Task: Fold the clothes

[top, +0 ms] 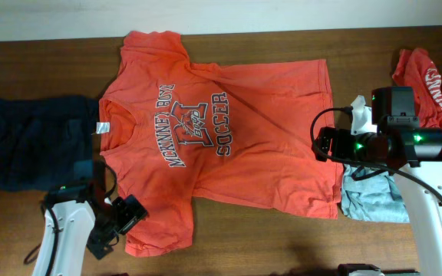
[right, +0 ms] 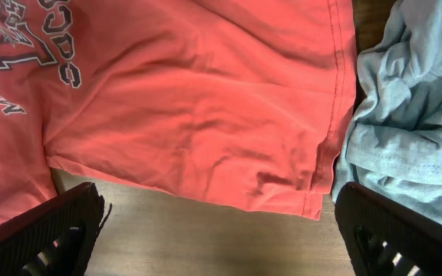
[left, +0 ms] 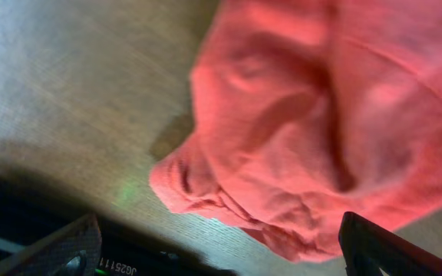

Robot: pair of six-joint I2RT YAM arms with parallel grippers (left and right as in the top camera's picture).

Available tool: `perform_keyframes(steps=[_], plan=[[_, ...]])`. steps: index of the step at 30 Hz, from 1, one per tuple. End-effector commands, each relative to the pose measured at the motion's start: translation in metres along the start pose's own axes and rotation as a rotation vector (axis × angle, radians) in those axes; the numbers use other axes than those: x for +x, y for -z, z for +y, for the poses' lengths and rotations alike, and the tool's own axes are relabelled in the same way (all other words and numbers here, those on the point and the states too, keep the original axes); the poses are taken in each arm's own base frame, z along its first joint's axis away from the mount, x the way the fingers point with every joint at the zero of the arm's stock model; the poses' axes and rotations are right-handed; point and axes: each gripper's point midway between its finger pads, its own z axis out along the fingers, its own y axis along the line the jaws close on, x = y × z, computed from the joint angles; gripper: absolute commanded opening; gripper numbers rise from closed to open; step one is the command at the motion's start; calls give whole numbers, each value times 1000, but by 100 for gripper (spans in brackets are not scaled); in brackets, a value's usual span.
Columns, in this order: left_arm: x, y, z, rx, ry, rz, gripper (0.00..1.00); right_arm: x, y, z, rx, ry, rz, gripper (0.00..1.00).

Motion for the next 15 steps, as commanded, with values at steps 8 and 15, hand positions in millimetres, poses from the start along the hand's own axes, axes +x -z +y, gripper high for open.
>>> perform_keyframes(steps=[8,15], plan=[[9,-28,33,12,271,74,99,-4,2,-1,9,-4,-9,99],[11,-40,31,41,270,77,91,-4,2,-1,9,-4,-10,99]])
